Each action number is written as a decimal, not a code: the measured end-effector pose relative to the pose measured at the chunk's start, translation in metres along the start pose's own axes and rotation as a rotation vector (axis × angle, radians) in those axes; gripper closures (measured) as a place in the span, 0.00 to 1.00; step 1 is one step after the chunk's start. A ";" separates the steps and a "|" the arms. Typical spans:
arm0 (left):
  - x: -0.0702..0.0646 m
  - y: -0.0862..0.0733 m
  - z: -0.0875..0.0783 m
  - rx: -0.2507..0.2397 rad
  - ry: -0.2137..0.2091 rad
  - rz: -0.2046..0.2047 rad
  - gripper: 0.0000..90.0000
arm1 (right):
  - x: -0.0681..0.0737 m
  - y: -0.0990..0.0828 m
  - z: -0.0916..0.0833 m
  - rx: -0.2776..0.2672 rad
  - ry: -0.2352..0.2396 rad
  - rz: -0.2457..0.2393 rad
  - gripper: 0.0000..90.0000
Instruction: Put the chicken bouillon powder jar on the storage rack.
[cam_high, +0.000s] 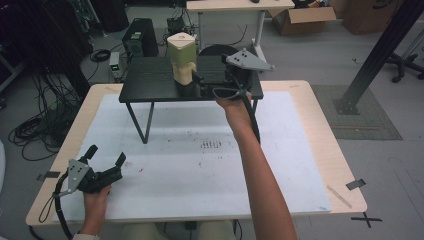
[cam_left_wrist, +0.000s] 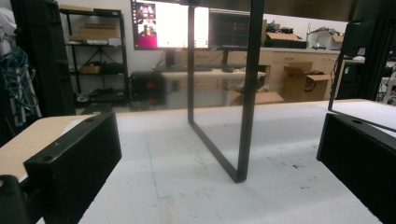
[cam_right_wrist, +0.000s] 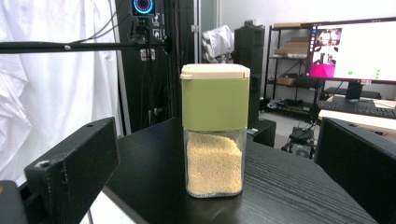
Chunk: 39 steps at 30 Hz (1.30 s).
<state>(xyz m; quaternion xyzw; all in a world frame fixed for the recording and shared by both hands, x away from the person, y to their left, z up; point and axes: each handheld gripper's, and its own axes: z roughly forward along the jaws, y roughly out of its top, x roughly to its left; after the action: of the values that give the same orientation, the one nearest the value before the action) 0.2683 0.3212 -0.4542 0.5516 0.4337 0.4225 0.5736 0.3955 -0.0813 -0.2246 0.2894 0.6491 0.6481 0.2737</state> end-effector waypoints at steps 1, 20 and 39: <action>0.000 0.000 0.000 -0.001 0.000 0.000 0.00 | 0.000 -0.001 -0.003 -0.007 0.005 0.002 0.00; 0.000 0.000 0.000 -0.003 -0.001 0.001 0.00 | 0.012 -0.039 -0.056 -0.066 0.001 0.002 0.00; 0.000 0.000 0.000 0.007 0.001 0.004 0.00 | 0.011 -0.089 -0.105 -0.120 -0.064 0.013 0.00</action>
<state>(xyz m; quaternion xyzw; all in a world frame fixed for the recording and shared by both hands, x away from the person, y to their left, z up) 0.2685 0.3209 -0.4540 0.5544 0.4342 0.4225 0.5707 0.3094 -0.1446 -0.3125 0.2973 0.5982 0.6777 0.3072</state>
